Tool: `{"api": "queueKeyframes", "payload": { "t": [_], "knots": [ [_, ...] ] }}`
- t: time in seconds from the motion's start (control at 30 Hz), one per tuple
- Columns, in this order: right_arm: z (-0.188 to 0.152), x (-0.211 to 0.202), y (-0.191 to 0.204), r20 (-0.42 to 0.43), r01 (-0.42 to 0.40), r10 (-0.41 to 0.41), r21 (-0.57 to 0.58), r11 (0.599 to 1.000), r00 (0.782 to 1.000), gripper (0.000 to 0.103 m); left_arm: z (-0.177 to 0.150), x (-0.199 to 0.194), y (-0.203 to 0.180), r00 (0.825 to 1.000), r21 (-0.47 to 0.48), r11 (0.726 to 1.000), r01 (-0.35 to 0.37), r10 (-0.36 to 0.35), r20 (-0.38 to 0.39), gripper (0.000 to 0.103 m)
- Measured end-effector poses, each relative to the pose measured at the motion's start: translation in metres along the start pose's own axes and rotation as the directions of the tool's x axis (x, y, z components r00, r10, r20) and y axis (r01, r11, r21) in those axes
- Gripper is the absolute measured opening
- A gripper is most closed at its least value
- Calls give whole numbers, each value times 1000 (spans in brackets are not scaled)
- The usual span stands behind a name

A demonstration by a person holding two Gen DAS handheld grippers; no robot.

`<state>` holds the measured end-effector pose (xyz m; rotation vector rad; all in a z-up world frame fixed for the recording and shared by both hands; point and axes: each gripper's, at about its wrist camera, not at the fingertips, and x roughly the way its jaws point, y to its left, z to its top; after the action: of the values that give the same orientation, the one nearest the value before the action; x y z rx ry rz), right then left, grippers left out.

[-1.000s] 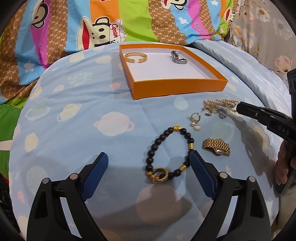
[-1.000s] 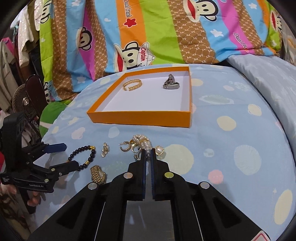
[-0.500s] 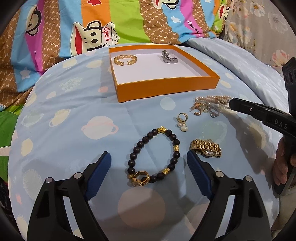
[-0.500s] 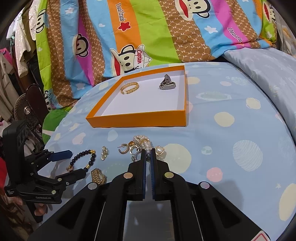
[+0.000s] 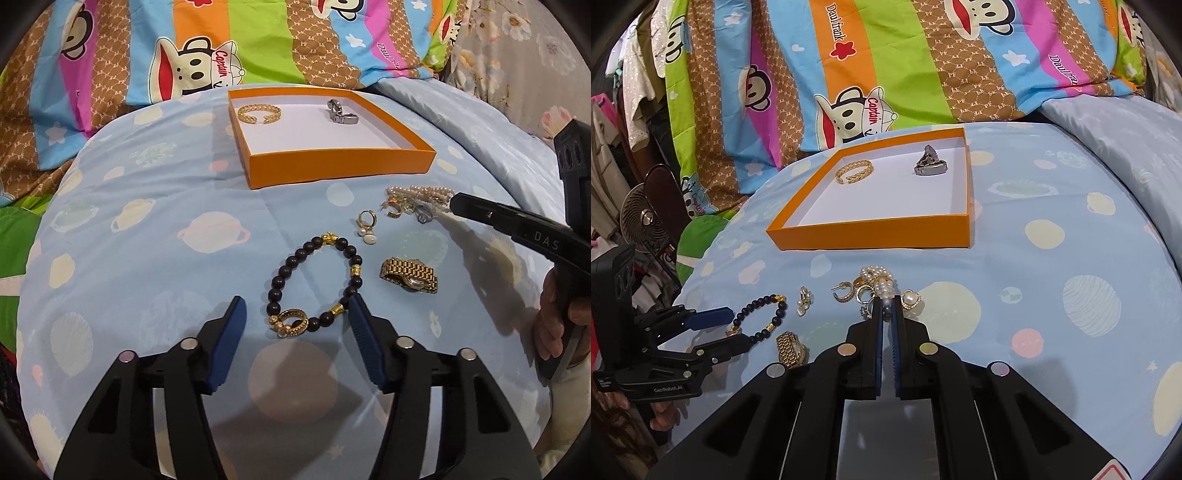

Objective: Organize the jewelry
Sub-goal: 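Grasp the gold hoop earring beside the bead bracelet with the left gripper while the right holds the brooch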

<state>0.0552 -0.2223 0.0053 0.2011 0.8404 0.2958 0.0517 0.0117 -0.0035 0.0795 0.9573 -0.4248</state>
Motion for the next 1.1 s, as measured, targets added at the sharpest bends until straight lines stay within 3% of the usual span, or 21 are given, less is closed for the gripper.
{"api": "queueKeyframes", "payload": {
  "t": [0.07,0.17,0.33,0.43,0.6,0.73,0.93,1.1],
  "knots": [
    [0,0,1,0,0,0,-2,1000,1000,4,0,-1,3,1000,-11,1000,17,-17,-3,42],
    [0,0,1,1,-1,1,2,1000,1000,4,0,-3,4,999,-19,999,33,-33,-7,35],
    [0,0,1,3,-2,2,2,1000,1000,4,-1,-6,5,999,-29,999,37,-37,-7,31],
    [0,0,0,4,-3,3,3,1000,1000,4,-1,-10,6,999,-37,999,40,-40,-6,17],
    [1,-1,0,6,-4,4,5,1000,1000,4,-6,-17,8,999,-45,998,40,-41,-8,17],
    [1,-1,-1,5,-4,4,4,1000,1000,4,-13,-21,3,1000,-22,1000,11,-11,-2,35],
    [1,-1,-1,5,-4,4,5,1000,1000,4,-15,-20,0,1000,-19,1000,8,-8,9,34],
    [0,-1,-1,4,-4,4,5,1000,1000,4,-15,-18,-2,1000,-15,1000,24,-24,6,19]
  ]
}}
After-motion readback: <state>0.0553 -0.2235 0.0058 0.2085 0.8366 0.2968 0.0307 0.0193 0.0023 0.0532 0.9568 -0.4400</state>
